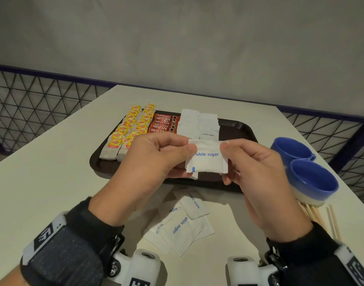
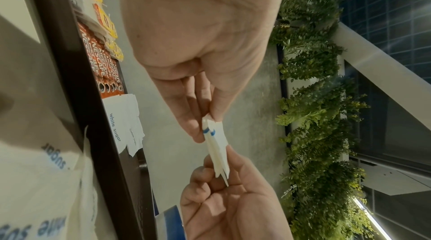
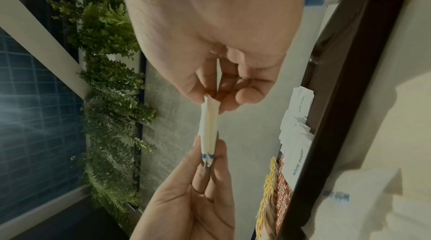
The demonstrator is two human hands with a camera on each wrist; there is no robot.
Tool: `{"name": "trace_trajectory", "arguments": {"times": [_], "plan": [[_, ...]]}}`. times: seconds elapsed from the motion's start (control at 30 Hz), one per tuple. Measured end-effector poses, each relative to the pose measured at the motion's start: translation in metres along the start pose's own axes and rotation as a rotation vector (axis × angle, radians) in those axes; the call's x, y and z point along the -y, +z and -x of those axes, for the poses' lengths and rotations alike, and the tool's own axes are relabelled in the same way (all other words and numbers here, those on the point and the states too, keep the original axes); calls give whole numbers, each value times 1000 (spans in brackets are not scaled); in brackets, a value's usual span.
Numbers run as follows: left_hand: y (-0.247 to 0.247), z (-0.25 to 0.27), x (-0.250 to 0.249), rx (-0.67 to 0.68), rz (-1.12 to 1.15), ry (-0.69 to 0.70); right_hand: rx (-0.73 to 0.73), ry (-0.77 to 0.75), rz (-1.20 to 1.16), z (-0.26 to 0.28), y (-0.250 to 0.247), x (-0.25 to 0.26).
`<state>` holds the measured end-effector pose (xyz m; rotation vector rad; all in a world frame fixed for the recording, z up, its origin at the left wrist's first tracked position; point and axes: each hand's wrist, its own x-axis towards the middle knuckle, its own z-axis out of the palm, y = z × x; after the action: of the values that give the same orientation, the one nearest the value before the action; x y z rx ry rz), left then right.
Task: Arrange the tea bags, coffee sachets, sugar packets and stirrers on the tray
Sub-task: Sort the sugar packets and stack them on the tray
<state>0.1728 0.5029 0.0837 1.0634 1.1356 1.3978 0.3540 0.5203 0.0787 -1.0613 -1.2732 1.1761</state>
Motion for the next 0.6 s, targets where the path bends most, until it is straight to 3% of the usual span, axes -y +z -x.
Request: {"name": "trace_trajectory", "arguments": {"times": [0.6], "plan": [[-2,-4,8,35,-20,-23,132,122,196,-2,-6,3]]}}
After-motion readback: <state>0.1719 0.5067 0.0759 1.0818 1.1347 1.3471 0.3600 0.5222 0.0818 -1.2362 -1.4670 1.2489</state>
